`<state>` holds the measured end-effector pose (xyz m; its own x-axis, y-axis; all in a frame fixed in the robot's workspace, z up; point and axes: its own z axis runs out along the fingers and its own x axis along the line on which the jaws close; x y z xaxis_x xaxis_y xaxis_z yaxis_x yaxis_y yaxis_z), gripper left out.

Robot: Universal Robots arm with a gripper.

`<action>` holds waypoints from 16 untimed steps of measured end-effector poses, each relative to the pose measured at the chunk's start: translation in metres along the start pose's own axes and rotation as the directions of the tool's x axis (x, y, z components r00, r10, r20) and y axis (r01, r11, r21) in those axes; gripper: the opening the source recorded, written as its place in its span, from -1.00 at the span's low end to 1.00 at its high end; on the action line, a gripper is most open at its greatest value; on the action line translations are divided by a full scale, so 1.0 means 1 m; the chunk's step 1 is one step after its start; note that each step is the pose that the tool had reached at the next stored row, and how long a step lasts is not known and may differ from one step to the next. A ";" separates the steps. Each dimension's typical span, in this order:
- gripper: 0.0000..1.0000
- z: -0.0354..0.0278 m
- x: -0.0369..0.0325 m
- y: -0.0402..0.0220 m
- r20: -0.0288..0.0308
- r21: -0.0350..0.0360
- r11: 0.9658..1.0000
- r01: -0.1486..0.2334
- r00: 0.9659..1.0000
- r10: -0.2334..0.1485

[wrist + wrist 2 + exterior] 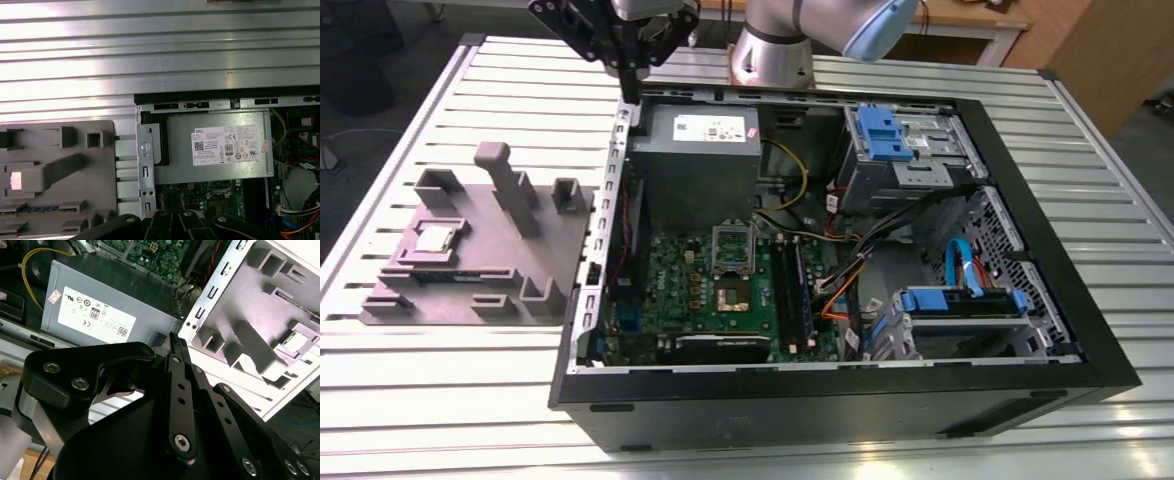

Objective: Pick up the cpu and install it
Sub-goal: 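Reach for the cpu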

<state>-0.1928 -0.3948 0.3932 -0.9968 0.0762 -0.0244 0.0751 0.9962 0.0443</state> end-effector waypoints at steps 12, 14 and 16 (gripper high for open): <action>-0.80 -0.0001 0.0070 -0.0005 0.000 0.000 1.000 0.000 1.000 0.000; -0.80 -0.0001 0.0071 -0.0005 0.000 0.000 1.000 0.000 1.000 0.000; -0.80 -0.0001 0.0072 -0.0005 0.000 0.000 1.000 0.000 1.000 0.000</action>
<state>-0.2001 -0.3948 0.3931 -0.9968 0.0762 -0.0245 0.0751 0.9962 0.0443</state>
